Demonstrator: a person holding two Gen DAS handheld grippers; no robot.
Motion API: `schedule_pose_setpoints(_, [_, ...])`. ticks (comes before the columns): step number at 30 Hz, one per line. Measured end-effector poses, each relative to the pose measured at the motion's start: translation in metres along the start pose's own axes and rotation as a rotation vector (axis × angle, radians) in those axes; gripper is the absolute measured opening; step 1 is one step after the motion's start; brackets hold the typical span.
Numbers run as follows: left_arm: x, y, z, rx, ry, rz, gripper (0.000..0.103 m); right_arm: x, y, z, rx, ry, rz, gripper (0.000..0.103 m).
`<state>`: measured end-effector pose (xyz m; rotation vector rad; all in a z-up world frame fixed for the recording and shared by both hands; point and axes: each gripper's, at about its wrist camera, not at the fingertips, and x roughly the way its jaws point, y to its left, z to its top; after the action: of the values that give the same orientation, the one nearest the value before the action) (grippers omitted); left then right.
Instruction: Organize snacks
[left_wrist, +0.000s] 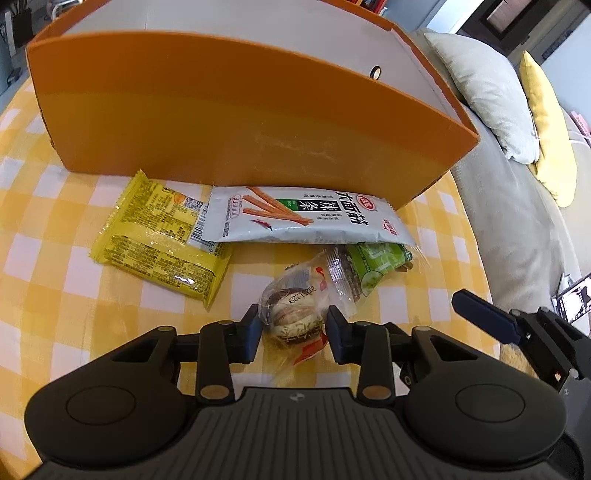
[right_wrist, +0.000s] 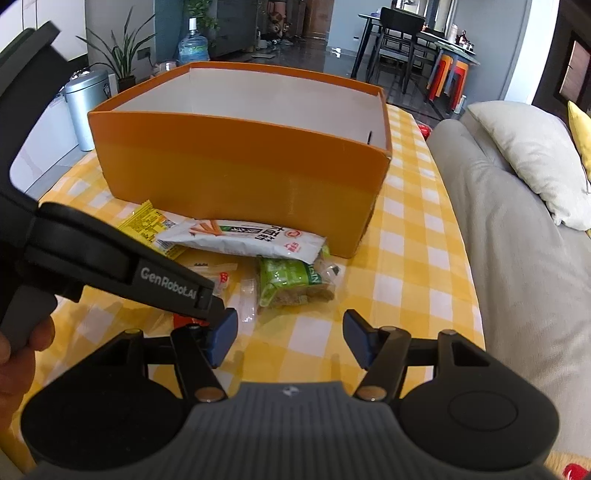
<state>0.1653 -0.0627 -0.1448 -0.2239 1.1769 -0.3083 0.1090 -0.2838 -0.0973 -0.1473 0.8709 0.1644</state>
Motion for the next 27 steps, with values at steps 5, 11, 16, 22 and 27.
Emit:
schedule_pose_setpoints(5, [-0.018, 0.001, -0.001, 0.028, -0.027, -0.006, 0.038, -0.004, 0.006, 0.002, -0.056, -0.026, -0.004, 0.061])
schedule_pose_setpoints(11, [-0.04, 0.015, 0.004, 0.009, -0.072, 0.032, 0.038, -0.002, 0.019, 0.012, -0.184, -0.065, -0.016, 0.061])
schedule_pose_setpoints(16, [-0.048, 0.032, 0.011, -0.05, -0.099, 0.035, 0.038, 0.015, 0.036, 0.018, -0.333, -0.057, -0.034, 0.061])
schedule_pose_setpoints(22, [-0.049, 0.049, 0.017, -0.092, -0.107, 0.047, 0.038, 0.038, 0.057, 0.025, -0.493, -0.062, -0.062, 0.061])
schedule_pose_setpoints(27, [-0.049, 0.057, 0.02, -0.109, -0.107, 0.053, 0.039, 0.054, 0.067, 0.029, -0.609, -0.066, -0.072, 0.056])
